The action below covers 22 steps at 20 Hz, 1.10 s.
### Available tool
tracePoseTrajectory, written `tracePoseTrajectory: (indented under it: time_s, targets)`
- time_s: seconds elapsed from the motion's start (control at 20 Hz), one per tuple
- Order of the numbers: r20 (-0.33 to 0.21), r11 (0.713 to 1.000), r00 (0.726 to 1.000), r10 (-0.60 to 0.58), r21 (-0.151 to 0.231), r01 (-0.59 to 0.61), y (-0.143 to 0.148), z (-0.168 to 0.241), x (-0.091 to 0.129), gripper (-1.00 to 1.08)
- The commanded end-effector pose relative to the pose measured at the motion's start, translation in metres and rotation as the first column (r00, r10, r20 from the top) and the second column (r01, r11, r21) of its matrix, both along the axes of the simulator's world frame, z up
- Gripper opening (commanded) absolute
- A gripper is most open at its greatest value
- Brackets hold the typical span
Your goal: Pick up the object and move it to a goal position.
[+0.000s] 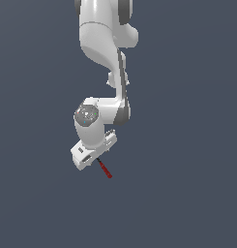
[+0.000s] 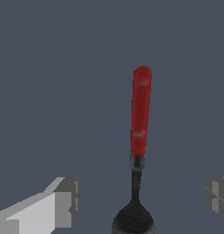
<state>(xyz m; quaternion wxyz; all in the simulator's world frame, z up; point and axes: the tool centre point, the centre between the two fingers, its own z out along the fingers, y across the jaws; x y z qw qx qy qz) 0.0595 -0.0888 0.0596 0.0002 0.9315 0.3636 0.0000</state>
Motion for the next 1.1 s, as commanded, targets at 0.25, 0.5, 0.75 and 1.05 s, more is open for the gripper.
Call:
tracePoseTrajectory:
  time_s: [0.25, 0.5, 0.75, 1.05]
  targets:
    - [0.0, 1.0, 1.0, 0.003, 0.0, -0.003, 0.0, -0.028, -0.001, 1.0]
    - [0.0, 1.0, 1.0, 0.004, 0.0, -0.004, 0.0, -0.047, -0.001, 1.0]
    - [0.0, 1.0, 1.0, 0.005, 0.0, -0.005, 0.0, -0.049, 0.0, -1.0]
    - [0.0, 1.0, 1.0, 0.005, 0.0, -0.005, 0.0, -0.049, 0.0, -1.0]
